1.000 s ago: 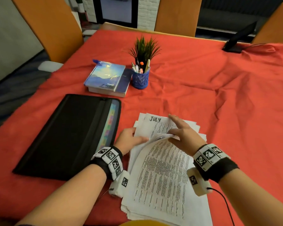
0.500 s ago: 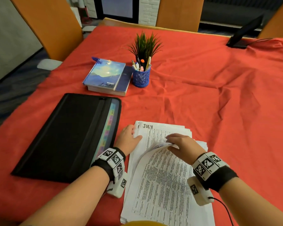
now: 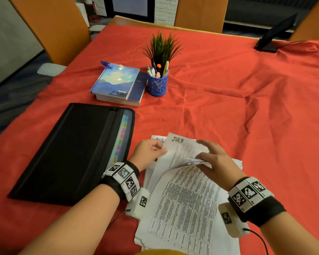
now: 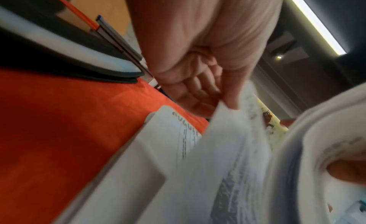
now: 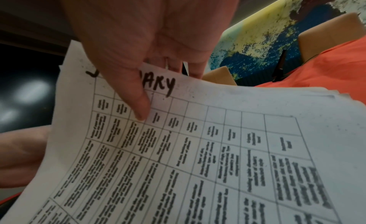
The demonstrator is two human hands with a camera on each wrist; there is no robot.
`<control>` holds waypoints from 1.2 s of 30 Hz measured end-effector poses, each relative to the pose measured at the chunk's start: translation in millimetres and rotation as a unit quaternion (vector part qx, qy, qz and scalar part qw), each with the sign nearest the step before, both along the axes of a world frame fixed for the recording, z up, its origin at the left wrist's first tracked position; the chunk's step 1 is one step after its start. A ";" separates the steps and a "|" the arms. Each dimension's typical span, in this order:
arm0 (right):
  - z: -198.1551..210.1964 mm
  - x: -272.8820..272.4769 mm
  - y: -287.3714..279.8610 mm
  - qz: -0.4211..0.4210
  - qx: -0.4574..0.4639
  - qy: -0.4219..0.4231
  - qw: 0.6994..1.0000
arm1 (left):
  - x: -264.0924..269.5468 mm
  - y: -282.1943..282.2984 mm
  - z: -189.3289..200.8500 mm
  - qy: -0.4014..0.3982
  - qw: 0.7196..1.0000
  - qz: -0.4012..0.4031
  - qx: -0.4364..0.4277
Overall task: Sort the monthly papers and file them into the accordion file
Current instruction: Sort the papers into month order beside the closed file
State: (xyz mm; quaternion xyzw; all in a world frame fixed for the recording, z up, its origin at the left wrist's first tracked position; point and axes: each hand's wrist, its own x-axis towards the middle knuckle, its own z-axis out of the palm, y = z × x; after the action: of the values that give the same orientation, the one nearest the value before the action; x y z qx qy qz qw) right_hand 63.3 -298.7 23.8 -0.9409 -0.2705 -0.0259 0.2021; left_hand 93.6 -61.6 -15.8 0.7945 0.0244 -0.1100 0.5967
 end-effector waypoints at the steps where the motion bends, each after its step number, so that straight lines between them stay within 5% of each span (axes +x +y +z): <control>1: 2.6 2.0 -0.8 0.008 -0.002 -0.013 1.000 | -4.7 0.1 5.8 0.009 0.999 -0.038 -0.032; 5: 12.8 6.3 3.7 0.053 0.002 -0.007 0.999 | -17.4 6.5 16.6 0.049 0.981 -0.176 -0.062; 9: 14.0 -0.9 7.4 0.050 0.031 0.022 0.998 | -16.8 18.0 14.8 0.073 0.987 -0.123 -0.076; 13: 15.4 -8.3 10.0 -0.019 0.061 0.071 0.995 | -4.1 21.3 -3.0 0.015 0.992 0.056 0.113; 16: 13.4 -10.1 11.2 -0.057 0.063 0.119 0.989 | 0.6 18.3 -15.9 0.057 0.970 0.028 0.236; 19: 9.9 -8.8 7.5 -0.001 0.055 0.057 0.997 | 3.4 14.0 -25.2 0.042 0.966 0.007 0.253; 24: 2.6 -11.6 -0.3 0.025 0.069 0.046 0.996 | -1.9 8.1 -15.8 -0.021 0.986 0.070 0.153; 27: -0.5 -12.7 -3.2 0.023 0.085 0.005 0.996 | -10.5 11.1 -5.0 0.013 1.000 -0.001 -0.002; 31: 3.2 -7.3 -3.1 0.043 0.035 -0.042 0.998 | -21.6 10.7 9.4 0.073 0.981 -0.166 -0.071; 36: 4.5 -3.3 1.2 0.071 0.015 -0.003 0.997 | -23.7 9.7 11.2 0.068 0.984 -0.138 -0.088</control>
State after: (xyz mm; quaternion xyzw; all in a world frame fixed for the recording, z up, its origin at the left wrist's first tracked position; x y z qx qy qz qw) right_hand 60.1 -297.5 28.3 -0.9160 -0.3372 -0.0180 0.2166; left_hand 70.0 -51.9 -4.6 0.7251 -0.0551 -0.2468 0.6405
